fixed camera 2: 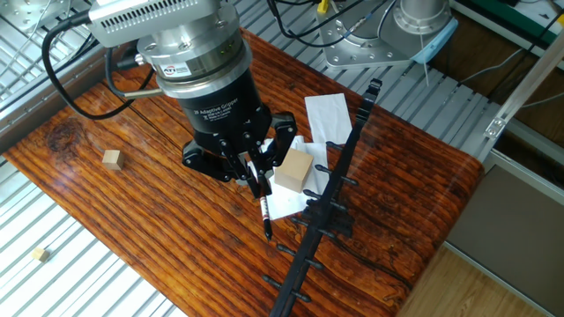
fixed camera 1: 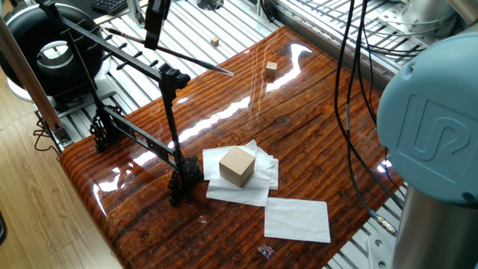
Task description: Place the brush on the pen rack
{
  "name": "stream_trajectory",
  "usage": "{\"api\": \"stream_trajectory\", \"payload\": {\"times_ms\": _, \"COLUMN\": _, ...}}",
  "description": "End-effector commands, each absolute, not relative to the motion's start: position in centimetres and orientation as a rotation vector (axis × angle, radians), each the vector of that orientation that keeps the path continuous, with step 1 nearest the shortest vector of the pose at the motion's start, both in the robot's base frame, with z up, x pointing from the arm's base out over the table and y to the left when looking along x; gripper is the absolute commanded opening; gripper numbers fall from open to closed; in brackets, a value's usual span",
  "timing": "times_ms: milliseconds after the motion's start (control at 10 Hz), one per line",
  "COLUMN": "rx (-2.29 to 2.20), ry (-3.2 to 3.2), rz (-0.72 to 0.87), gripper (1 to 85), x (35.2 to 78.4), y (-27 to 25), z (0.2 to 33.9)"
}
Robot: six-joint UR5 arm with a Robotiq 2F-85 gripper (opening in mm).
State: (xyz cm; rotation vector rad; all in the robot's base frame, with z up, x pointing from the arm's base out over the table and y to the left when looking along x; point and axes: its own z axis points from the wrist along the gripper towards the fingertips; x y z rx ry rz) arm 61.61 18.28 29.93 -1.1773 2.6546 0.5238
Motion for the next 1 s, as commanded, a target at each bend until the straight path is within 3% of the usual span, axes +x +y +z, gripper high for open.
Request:
{"api": "stream_trajectory", "payload": {"times_ms": 0, "rx": -1.174, "ry": 2.648, "rz": 0.531, "gripper": 1.3, "x": 61.6, "y": 18.4, "z": 30.3}}
{"api": "stream_trajectory", "payload": {"times_ms": 300, "rx": -1.138, "ry": 2.632, "rz": 0.621, "gripper": 1.3, "x": 61.3, "y": 19.9, "z": 31.0}}
{"api": "stream_trajectory", "payload": {"times_ms": 900, "rx": -1.161, "ry": 2.578, "rz": 0.65, "gripper": 1.3, "x": 62.1, "y": 20.5, "z": 30.9}}
